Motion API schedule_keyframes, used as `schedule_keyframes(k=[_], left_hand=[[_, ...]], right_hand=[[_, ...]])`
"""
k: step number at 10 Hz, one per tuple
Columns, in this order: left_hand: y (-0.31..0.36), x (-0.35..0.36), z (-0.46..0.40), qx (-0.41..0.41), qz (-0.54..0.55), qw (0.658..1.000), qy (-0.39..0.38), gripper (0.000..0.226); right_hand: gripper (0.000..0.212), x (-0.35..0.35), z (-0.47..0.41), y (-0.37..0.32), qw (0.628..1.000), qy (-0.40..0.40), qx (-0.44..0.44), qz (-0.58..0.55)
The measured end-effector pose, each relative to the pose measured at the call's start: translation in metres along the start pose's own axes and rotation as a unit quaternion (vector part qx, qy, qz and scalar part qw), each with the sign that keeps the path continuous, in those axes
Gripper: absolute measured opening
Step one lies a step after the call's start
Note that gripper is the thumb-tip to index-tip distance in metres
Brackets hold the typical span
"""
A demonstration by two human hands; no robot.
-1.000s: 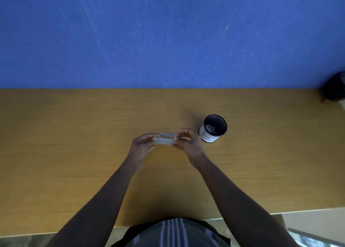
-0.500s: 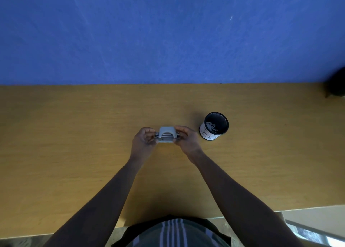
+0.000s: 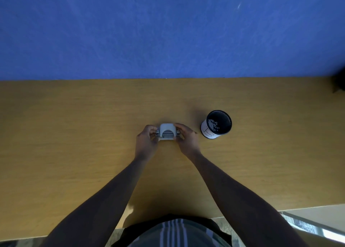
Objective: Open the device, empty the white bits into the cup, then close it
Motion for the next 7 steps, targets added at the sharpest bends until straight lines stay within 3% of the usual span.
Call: schedule_keyframes(k=[2, 5, 7], left_hand=[[-0.009, 0.004, 0.002, 0.022, -0.028, 0.999, 0.003, 0.028], [-0.01, 0.001, 0.001, 0.011, -0.038, 0.999, -0.018, 0.031], [-0.012, -0.007, 0.01, 0.047, -0.054, 0.997, 0.005, 0.03]], right_hand=[[0.062, -0.001, 0.003, 0.003, 0.996, -0.043, -0.023, 0.076], [0.071, -0.005, 0.011, 0.001, 0.995, -0.061, -0.017, 0.076], [0.054, -0.008, 0.011, 0.001, 0.996, -0.017, -0.021, 0.083]])
Point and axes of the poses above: each hand's wrist, its own z-axis away from the middle knuckle, its own x-axis out of the palm, y = z × x, the point moved 1 cm from there along -z, towards the middle knuckle, and after that the axes turned 3 degrees about -x, right-handed, at the moved point
